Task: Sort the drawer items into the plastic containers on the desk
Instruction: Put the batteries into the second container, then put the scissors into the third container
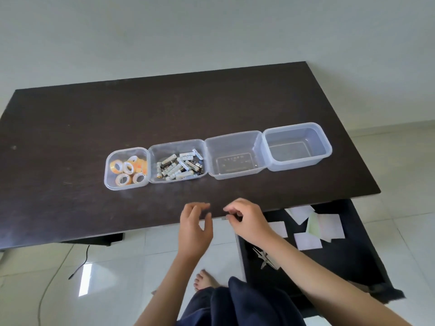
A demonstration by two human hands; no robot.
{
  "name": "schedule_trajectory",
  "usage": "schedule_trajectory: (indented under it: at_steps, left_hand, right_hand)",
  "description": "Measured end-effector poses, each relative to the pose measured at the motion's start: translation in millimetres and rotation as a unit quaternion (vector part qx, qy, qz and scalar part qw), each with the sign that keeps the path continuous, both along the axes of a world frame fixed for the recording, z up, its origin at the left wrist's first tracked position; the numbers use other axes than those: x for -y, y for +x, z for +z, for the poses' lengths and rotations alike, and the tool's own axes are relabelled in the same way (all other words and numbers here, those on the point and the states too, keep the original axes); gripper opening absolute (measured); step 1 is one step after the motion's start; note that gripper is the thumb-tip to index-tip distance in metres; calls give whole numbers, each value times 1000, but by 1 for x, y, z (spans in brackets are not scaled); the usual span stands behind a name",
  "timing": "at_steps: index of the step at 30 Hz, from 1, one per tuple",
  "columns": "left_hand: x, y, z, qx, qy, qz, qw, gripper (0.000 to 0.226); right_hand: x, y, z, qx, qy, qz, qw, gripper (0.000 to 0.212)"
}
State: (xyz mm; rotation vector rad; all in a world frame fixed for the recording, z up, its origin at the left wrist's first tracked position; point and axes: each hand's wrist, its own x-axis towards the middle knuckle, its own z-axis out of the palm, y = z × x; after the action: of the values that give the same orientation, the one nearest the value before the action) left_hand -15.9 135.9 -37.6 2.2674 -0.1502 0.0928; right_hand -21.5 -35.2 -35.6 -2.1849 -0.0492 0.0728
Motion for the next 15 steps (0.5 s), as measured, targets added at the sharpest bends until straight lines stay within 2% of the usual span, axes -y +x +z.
schedule_trajectory:
  at_steps: [7,11,15]
  left_hand:
    - [77,-70,-28,-123,2,-88,988,20]
    - [121,-88,-46,-219,54,-114,968,33]
    - [152,-99,-72,-326,98,-101,935,51]
  right_hand:
    - [95,-81,-41,-140,-69,-25,987,18]
    - [140,-114,-61,-217,-103,-28,970,20]
    - [163,-130,-78,-257,-124,7,958,26]
